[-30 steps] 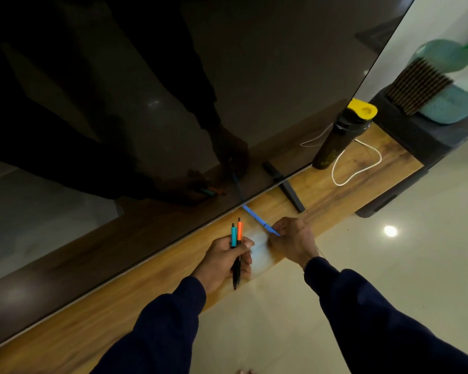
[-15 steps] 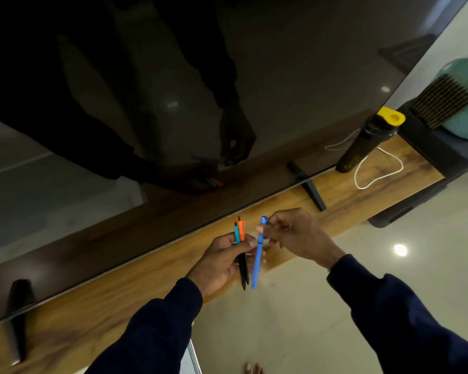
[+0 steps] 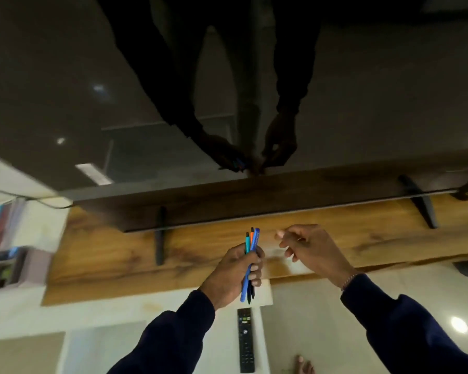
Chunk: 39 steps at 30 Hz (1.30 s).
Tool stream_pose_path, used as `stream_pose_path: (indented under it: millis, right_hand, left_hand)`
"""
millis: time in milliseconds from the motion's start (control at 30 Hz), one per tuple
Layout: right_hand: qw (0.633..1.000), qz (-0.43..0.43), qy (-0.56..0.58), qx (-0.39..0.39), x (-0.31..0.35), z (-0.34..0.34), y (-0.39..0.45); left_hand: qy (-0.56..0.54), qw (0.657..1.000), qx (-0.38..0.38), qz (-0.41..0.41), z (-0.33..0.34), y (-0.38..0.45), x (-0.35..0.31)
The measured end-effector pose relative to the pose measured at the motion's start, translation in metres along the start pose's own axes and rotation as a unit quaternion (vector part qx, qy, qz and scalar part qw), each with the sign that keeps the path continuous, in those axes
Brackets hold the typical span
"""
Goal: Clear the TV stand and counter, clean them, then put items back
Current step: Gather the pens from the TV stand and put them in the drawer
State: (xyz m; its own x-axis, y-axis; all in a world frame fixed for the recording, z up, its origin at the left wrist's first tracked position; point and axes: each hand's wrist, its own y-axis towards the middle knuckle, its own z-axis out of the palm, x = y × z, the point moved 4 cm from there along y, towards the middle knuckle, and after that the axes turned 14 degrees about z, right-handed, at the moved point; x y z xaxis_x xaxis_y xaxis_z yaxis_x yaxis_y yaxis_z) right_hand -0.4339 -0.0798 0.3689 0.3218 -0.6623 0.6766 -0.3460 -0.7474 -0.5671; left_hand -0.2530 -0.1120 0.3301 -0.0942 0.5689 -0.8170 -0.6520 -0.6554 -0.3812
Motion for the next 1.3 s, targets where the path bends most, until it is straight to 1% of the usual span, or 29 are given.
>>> stream_pose_path:
  millis: [133, 267, 367, 433, 500, 667, 733, 800, 900, 1133, 1200, 1300]
  right_hand:
    - [0.998, -0.026, -0.016, 0.057, 0.046, 0.094, -0.013]
    - [0.994, -0.035, -0.019, 0.102, 0.088, 0.185, -0.026]
    - [0.991, -0.053, -0.018, 0.12, 0.114, 0.244, -0.033]
    - [0.989, -0.071, -0.015, 0.132, 0.133, 0.287, -0.037]
    - [0.987, -0.071, -0.006, 0.146, 0.147, 0.318, -0.038]
    - [0.982, -0.077, -0.017, 0.171, 0.163, 0.381, -0.04]
    - [0.981, -0.072, -0.019, 0.179, 0.165, 0.398, -0.039]
    - [0.981, -0.067, -0.021, 0.181, 0.166, 0.411, -0.035]
    - [0.981, -0.054, -0.016, 0.185, 0.164, 0.423, -0.026]
    - [0.985, -0.007, -0.016, 0.171, 0.154, 0.428, -0.002]
    - [0.987, -0.006, -0.022, 0.161, 0.156, 0.427, 0.002]
    - [0.988, -0.011, -0.026, 0.15, 0.161, 0.424, 0.007]
  left_hand:
    - [0.014, 0.996, -0.076, 0.034, -0.086, -0.058, -0.022]
    - [0.004, 0.987, -0.143, 0.072, -0.171, -0.114, -0.045]
    - [0.034, 0.98, -0.154, 0.12, -0.222, -0.148, -0.063]
    - [0.095, 0.97, -0.168, 0.147, -0.262, -0.17, -0.078]
    - [0.134, 0.956, -0.192, 0.176, -0.298, -0.187, -0.097]
    - [0.154, 0.921, -0.263, 0.244, -0.39, -0.215, -0.155]
    - [0.169, 0.911, -0.286, 0.243, -0.426, -0.216, -0.172]
    - [0.164, 0.909, -0.292, 0.249, -0.458, -0.21, -0.18]
    - [0.15, 0.909, -0.291, 0.257, -0.484, -0.199, -0.18]
    - [0.217, 0.901, -0.28, 0.251, -0.508, -0.182, -0.163]
    - [0.244, 0.896, -0.273, 0.25, -0.514, -0.182, -0.163]
    - [0.243, 0.894, -0.283, 0.247, -0.52, -0.183, -0.169]
